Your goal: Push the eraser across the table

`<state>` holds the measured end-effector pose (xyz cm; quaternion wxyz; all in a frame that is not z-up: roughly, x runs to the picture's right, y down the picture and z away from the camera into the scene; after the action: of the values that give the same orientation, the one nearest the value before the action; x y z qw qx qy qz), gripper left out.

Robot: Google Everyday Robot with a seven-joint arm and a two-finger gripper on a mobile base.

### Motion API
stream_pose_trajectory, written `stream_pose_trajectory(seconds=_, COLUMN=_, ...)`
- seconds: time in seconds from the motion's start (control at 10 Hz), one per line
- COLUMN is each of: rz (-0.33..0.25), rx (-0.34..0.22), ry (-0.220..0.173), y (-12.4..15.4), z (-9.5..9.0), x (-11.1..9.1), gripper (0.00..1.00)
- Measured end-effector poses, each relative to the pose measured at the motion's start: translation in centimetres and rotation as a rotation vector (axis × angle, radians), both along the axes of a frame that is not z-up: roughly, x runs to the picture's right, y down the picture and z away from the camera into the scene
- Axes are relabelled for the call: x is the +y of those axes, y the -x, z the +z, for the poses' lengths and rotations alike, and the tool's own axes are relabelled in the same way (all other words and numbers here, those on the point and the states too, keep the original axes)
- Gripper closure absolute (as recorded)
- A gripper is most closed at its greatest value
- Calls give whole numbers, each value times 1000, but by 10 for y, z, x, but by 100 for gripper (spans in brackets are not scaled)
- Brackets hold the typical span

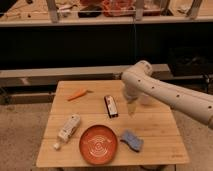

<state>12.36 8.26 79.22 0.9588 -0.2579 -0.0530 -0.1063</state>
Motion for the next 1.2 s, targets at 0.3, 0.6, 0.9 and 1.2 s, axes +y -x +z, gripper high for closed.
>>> stream_pose_trajectory(seconds=0.3, rz=-6, rx=-14, ry=3, y=4, z=10, x=-1, gripper=20)
stream_pose_trajectory(seconds=0.6, rz=-10, rx=-24, ry=4, y=5, z=17, x=-3, gripper=20)
stream_pose_trajectory(seconds=0.9, rz=-11, rx=-34, ry=6, y=5, z=27, x=-5, gripper=20)
stream_pose_trajectory(seconds=1.2, rz=-12, rx=-40, ry=6, y=3, z=36, x=-6, gripper=20)
